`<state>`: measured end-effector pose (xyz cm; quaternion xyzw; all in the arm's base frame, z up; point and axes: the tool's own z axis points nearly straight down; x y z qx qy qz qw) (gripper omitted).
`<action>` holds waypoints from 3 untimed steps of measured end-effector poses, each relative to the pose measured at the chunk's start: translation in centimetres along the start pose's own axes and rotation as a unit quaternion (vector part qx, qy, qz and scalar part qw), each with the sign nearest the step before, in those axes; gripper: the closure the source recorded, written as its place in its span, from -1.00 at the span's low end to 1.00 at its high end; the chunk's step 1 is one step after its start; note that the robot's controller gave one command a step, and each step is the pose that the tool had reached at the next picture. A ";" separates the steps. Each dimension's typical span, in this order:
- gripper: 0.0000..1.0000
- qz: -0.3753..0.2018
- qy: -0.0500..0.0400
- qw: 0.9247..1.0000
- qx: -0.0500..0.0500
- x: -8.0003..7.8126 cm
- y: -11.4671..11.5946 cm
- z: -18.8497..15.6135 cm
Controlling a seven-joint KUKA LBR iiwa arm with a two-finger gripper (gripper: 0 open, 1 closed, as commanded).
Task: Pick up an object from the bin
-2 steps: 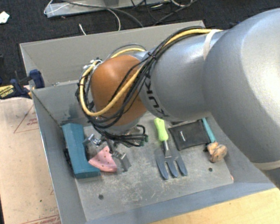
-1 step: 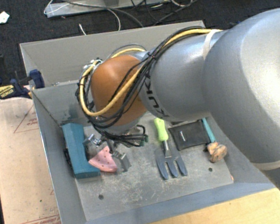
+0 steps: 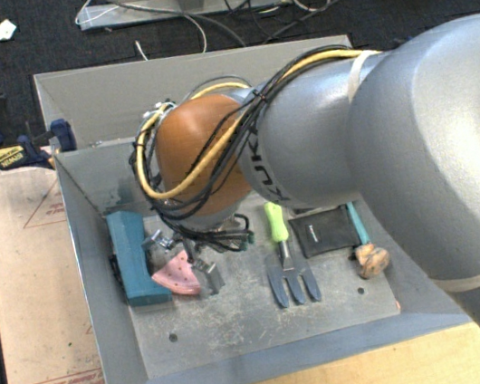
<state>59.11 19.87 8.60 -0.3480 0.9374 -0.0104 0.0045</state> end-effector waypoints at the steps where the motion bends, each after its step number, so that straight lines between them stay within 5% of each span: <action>1: 1.00 -0.095 0.001 0.995 0.005 -1.0 -0.9 0.1; 2: 1.00 -0.189 -0.005 0.982 0.012 -1.5 -1.6 0.1; 3: 1.00 -0.344 0.010 0.939 0.012 -3.1 -2.6 1.0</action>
Offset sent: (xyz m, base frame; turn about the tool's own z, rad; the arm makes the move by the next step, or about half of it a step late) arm 0.0153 0.0109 -0.0160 -0.3902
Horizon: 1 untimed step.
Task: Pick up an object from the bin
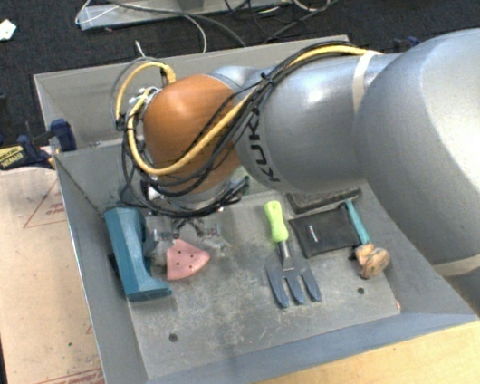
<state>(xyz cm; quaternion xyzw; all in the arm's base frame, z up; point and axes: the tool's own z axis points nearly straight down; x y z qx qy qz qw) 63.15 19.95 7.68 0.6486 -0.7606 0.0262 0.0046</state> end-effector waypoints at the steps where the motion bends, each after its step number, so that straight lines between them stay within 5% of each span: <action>1: 1.00 0.000 0.000 1.000 0.000 0.0 0.0 0.0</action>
Offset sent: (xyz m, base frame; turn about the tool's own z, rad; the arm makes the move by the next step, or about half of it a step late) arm 0.0059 -0.0062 0.0340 0.2939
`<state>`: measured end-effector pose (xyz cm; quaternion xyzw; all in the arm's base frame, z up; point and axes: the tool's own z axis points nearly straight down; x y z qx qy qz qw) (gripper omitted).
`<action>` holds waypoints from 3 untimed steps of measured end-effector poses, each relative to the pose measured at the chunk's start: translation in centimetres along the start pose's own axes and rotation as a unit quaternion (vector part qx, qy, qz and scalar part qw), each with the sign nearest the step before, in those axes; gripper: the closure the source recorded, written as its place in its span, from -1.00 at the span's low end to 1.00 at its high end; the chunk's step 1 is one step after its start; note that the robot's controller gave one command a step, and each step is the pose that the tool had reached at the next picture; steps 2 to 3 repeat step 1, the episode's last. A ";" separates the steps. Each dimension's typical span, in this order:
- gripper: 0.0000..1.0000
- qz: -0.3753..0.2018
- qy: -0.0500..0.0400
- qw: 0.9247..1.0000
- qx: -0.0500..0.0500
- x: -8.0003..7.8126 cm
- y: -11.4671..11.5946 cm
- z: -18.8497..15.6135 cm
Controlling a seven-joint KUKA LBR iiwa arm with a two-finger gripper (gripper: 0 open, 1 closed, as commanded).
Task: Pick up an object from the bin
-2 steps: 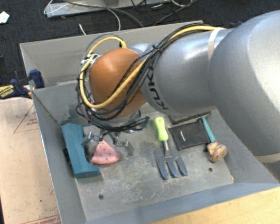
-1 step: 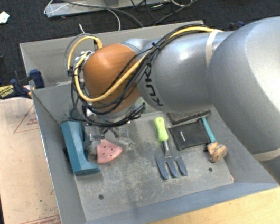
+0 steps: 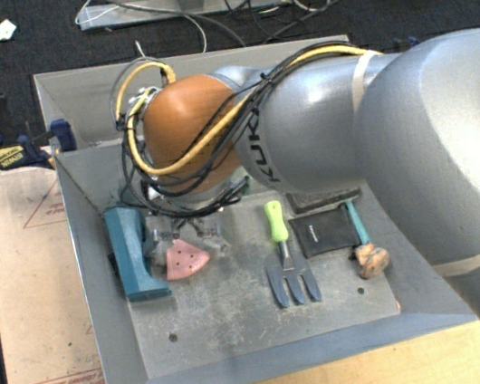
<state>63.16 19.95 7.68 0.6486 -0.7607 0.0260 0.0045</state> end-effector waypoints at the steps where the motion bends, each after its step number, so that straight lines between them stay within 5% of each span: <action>1: 1.00 0.110 -0.004 0.994 0.000 0.3 -0.4 -2.3; 3: 1.00 0.110 -0.004 0.994 0.000 0.3 -0.4 -2.3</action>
Offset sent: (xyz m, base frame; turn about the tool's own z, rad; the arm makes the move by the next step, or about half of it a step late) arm -0.0011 0.0044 0.0780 0.0011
